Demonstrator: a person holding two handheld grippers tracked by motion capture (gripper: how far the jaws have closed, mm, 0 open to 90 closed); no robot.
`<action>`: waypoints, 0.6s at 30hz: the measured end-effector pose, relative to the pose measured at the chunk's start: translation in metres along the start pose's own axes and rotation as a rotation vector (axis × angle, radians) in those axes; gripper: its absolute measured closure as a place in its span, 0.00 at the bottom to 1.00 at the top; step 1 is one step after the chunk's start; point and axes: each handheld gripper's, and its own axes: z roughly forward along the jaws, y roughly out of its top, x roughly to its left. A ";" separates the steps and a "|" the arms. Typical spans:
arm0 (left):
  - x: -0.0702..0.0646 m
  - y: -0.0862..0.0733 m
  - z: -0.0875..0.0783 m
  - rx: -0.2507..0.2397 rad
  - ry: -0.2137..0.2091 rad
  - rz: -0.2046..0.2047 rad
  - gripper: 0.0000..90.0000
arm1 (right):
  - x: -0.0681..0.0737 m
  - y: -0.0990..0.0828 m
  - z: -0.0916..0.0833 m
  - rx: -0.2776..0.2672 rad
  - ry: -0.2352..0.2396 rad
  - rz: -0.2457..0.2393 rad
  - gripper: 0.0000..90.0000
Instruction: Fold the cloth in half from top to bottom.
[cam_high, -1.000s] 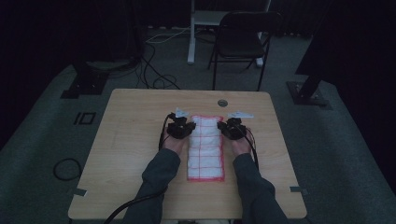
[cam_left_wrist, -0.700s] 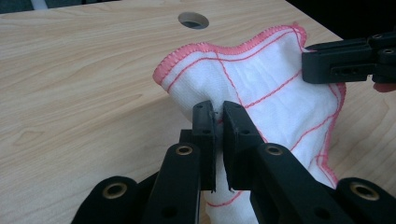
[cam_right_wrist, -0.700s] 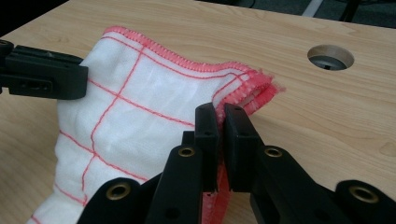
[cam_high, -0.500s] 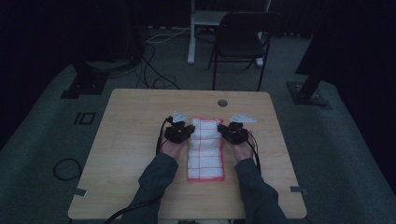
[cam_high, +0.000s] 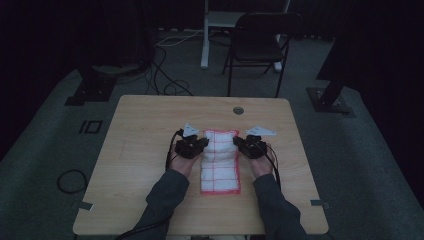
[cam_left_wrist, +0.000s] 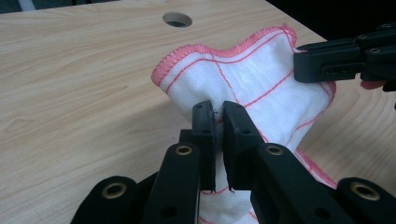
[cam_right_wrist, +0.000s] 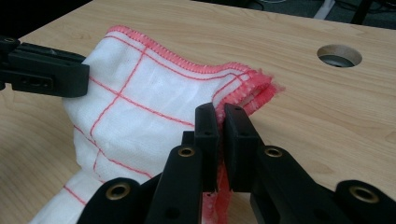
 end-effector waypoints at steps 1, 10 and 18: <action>-0.001 -0.001 -0.001 -0.002 -0.001 -0.002 0.94 | 0.001 0.000 -0.001 -0.002 0.002 -0.001 0.95; -0.006 -0.008 -0.007 -0.005 -0.017 -0.006 0.94 | 0.006 -0.007 -0.008 -0.010 0.013 -0.010 0.95; -0.009 -0.017 -0.013 -0.010 -0.029 -0.008 0.94 | 0.010 -0.015 -0.013 -0.006 0.029 -0.013 0.95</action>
